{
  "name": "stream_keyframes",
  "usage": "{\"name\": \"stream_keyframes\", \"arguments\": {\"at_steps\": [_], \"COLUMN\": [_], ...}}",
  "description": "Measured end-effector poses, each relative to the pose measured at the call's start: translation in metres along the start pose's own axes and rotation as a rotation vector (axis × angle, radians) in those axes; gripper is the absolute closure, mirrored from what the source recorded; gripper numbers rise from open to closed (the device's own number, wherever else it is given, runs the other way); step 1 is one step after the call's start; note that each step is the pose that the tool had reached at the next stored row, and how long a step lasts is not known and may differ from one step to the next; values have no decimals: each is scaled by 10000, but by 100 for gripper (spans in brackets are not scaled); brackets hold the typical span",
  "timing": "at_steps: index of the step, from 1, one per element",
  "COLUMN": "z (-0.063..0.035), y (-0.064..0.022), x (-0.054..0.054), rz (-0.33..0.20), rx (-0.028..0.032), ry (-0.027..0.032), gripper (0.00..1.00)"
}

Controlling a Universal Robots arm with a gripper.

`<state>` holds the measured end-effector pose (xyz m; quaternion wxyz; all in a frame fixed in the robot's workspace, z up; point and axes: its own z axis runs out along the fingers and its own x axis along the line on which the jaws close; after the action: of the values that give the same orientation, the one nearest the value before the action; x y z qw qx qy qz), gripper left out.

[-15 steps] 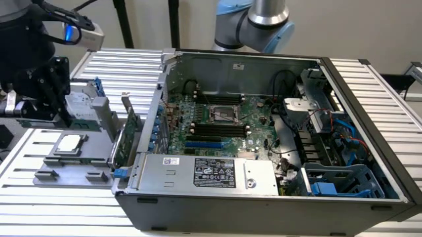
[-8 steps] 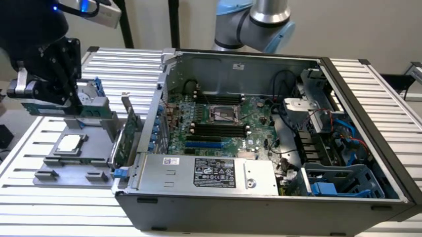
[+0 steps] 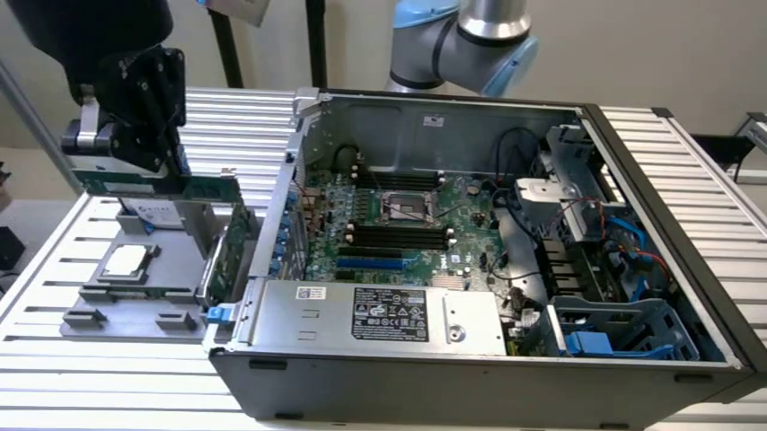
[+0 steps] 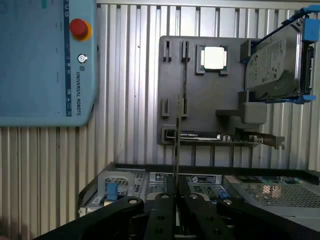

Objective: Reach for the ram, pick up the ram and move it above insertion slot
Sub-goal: 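Pick up the ram and move it above insertion slot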

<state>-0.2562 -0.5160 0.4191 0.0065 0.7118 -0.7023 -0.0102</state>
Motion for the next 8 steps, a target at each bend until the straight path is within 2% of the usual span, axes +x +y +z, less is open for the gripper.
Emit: {"name": "stream_keyframes", "arguments": {"at_steps": [8], "z": [-47], "y": [-362], "x": [-11], "rz": [-1], "rx": [-1], "ry": [-9], "gripper": [86]}}
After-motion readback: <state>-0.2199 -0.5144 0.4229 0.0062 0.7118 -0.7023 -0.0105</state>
